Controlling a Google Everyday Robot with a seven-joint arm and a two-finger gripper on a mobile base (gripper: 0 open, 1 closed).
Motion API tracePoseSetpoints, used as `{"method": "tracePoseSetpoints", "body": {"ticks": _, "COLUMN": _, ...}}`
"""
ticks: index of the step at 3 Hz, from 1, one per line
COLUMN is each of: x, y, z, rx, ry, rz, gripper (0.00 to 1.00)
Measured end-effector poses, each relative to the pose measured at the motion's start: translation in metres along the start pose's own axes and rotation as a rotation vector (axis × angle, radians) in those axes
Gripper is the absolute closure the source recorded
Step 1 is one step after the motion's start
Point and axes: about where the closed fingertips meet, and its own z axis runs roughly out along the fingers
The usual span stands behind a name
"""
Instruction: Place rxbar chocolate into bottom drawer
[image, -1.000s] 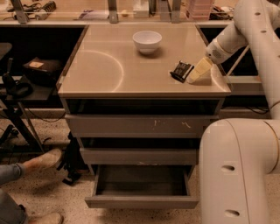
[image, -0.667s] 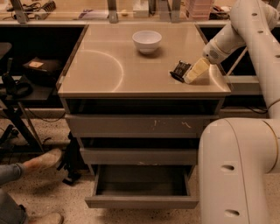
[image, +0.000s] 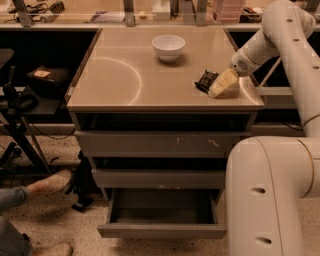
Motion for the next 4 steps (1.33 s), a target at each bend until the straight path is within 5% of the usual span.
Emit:
{"method": "tracePoseSetpoints", "body": {"ticks": 1, "x": -0.002, "y": 0.003, "z": 0.001, "rx": -0.015, "ry": -0.010, "rz": -0.001, "gripper": 0.00}}
{"method": "tracePoseSetpoints", "body": {"ticks": 3, "x": -0.059, "y": 0.059, "z": -0.043, "rx": -0.123, "ry": -0.293, "rz": -0.206, "gripper": 0.00}}
{"method": "tracePoseSetpoints", "body": {"ticks": 4, "x": -0.066, "y": 0.078, "z": -0.030, "rx": -0.166, "ry": -0.309, "rz": -0.236, "gripper": 0.00}}
